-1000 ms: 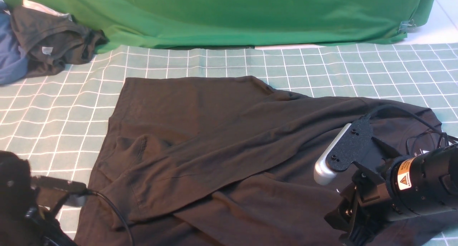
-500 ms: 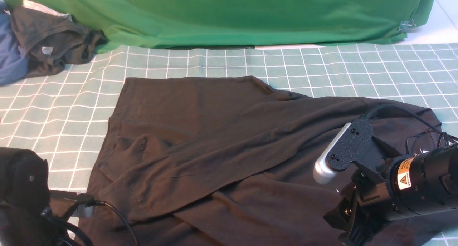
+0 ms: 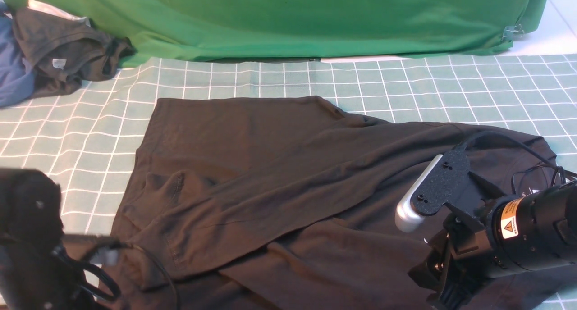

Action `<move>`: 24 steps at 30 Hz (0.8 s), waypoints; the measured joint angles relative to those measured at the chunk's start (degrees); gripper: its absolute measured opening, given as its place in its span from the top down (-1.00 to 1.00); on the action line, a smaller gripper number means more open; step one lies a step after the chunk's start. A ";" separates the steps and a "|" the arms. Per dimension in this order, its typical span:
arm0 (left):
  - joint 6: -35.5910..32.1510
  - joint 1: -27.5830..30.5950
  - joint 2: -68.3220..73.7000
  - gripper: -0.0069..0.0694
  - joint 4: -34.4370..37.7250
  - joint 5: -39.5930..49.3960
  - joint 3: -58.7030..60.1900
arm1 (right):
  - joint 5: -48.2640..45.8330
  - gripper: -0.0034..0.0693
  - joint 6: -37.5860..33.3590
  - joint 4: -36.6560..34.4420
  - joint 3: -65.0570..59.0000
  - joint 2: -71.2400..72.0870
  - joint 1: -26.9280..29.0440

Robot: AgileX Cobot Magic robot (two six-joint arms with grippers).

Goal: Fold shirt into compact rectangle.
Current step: 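Grasp the near edge of the shirt at its hem and shoulder corners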

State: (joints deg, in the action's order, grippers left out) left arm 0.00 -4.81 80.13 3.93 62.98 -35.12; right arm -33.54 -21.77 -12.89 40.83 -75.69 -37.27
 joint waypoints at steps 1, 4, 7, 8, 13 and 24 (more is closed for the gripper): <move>0.00 0.00 -1.19 0.79 -0.13 0.43 -0.45 | -0.26 -0.16 0.00 0.47 0.00 0.00 0.00; 1.57 0.00 -8.63 0.79 -0.74 1.41 -2.74 | -2.99 -0.16 0.04 2.85 0.00 0.00 0.00; 2.99 0.00 -12.68 0.79 -1.98 1.64 -3.14 | -6.17 -0.16 0.04 3.57 0.00 0.00 0.00; 3.80 0.00 -13.96 0.79 -2.86 2.03 -3.14 | -7.71 -0.16 0.06 3.62 0.00 0.00 0.00; 6.08 0.13 -16.42 0.79 -5.51 2.66 -3.14 | -12.20 -0.19 0.00 3.67 0.00 -0.06 -0.05; 6.79 2.49 -16.47 0.79 -5.01 -0.62 -3.14 | -11.77 -0.65 -3.77 5.11 0.00 -10.50 -3.72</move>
State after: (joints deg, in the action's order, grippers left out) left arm 6.79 -2.32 63.66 -1.08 62.36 -38.26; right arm -45.30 -25.54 -7.78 40.83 -86.19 -40.99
